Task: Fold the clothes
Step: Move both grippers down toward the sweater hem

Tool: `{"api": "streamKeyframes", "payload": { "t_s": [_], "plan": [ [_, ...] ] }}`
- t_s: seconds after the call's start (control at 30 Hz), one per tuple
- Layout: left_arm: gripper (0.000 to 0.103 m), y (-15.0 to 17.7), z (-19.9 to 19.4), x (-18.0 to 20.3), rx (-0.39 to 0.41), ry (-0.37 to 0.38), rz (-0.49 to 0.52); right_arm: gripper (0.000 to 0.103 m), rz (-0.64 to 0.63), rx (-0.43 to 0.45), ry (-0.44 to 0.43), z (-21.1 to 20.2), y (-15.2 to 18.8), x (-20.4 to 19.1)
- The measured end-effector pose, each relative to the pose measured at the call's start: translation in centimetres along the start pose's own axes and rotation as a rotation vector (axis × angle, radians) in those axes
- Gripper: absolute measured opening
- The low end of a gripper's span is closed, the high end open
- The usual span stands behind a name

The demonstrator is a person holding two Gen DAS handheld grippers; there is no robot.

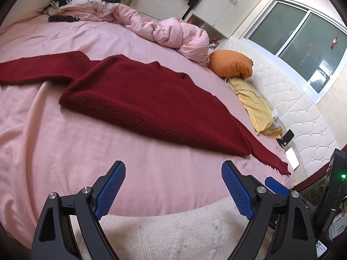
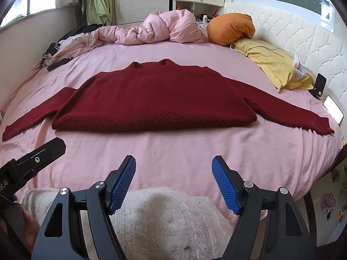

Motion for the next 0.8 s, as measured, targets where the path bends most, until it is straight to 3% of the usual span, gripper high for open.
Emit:
{"api": "streamKeyframes", "payload": {
  "t_s": [0.33,0.5,0.57,0.67,0.8],
  "plan": [
    [0.090,0.0,0.5,-0.1,-0.028,0.005,-0.014,0.073,0.014,-0.033,-0.048,0.7,0.0,0.1],
    [0.090,-0.8,1.2,-1.0,-0.086,0.053,-0.064,0.073,0.075,-0.065,-0.262,1.2,-0.2,0.5],
    [0.090,-2.8,1.5,-2.0,-0.106,0.070,-0.080,0.073,0.098,-0.041,-0.318,1.1,-1.1,1.7],
    [0.090,-8.0,1.7,-4.2,-0.036,-0.025,-0.029,0.073,0.128,-0.003,-0.393,1.1,-2.4,3.6],
    [0.090,-16.9,3.3,-5.9,0.055,-0.076,0.038,0.073,0.073,0.074,-0.319,2.8,-7.5,8.1]
  ]
}}
Point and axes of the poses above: each gripper's, at about its wrist camera, not at the fingertips, and z roughly the way its jaws point, x to its right, y to its underside, the point moved 6 cm from there along z, roughly the way its jaws point, and after that the axes turned 5 degrees about -y, right-handed, at the moved point
